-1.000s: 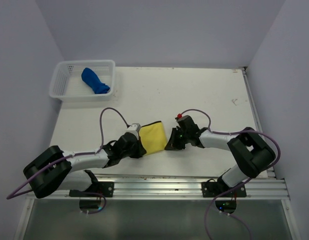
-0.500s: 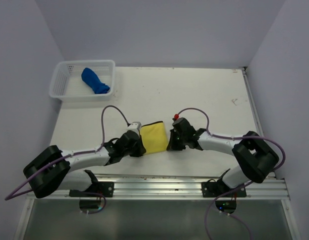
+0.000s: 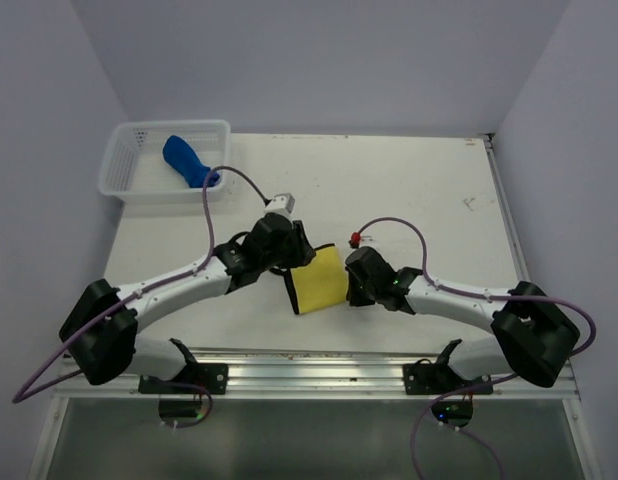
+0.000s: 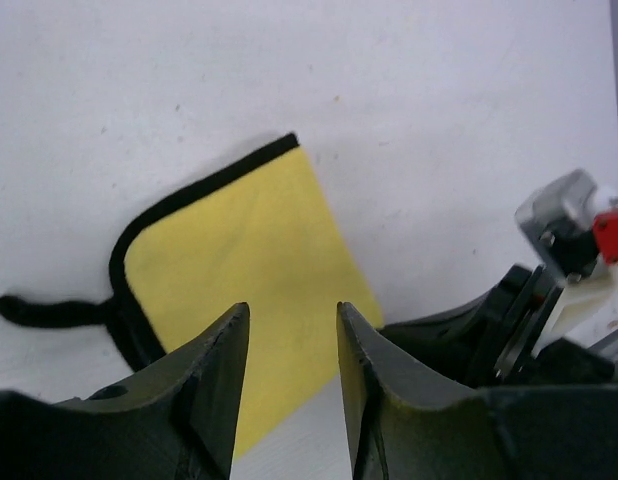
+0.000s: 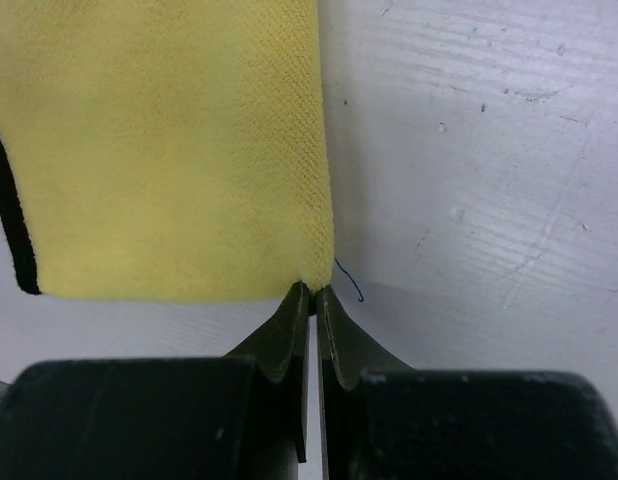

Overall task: Roll the towels
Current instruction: Roll the towel

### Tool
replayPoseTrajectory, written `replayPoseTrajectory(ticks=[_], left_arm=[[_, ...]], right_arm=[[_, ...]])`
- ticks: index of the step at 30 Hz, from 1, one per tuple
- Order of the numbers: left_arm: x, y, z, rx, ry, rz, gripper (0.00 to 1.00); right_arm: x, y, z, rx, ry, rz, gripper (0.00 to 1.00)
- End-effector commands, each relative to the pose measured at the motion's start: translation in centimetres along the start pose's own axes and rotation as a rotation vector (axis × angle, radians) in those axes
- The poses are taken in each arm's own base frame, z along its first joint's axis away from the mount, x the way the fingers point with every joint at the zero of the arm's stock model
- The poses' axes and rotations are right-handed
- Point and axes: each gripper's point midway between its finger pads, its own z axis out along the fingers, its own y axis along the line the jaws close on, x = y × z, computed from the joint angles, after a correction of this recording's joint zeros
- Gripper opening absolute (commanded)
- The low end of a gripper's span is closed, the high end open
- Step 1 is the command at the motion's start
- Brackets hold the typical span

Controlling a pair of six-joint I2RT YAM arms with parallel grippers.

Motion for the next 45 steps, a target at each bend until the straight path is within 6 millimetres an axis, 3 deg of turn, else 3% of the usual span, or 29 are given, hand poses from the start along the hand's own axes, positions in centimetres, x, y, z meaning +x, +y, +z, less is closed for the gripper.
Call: replayPoseTrajectory(ticks=[1,3,4,5,8,12,27,39,45], left_arm=[[-2.8,-2.6,2.3,0.068,-0.002,-0.030,0.45],[-2.6,-3.0,4.4,0.063,0.033,-0.033,0.46],[-3.6,-4.5,4.8,0.104,0.033,-0.031,0.46],[-3.6,-4.8,5.4,0.104,0.039,-0.029,0.47],[-2.3,-4.2,8.1,0.060,0.091,-0.011,0.47],[-1.4,-3.6,9.4,0.045,0.112,0.024,0.47],[-1.1,-4.0,12.3,0.027,0.119,0.050,0.50],[1.3,0.0,13.6,-0.199,0.195,0.151,0.50],[2.0,1.0,14.4,-0.243,0.204,0.161,0.50]], right_arm=[[-1.3,-0.5,-0.3,0.021,-0.071,-0.015,0.00],[-1.2,-0.3,-0.2,0.014,-0.066,-0.019,0.00],[-1.1,-0.3,-0.2,0.014,-0.064,-0.020,0.00],[-1.1,-0.3,-0.1,0.015,-0.063,-0.018,0.00],[-0.9,-0.5,-0.1,0.013,-0.067,-0.008,0.00],[-0.2,-0.7,0.1,0.009,-0.055,-0.002,0.00],[0.2,-0.7,0.9,0.006,-0.051,0.019,0.00],[0.2,-0.8,1.0,0.006,-0.065,0.026,0.00],[0.4,-0.2,1.2,-0.025,-0.055,0.024,0.00]])
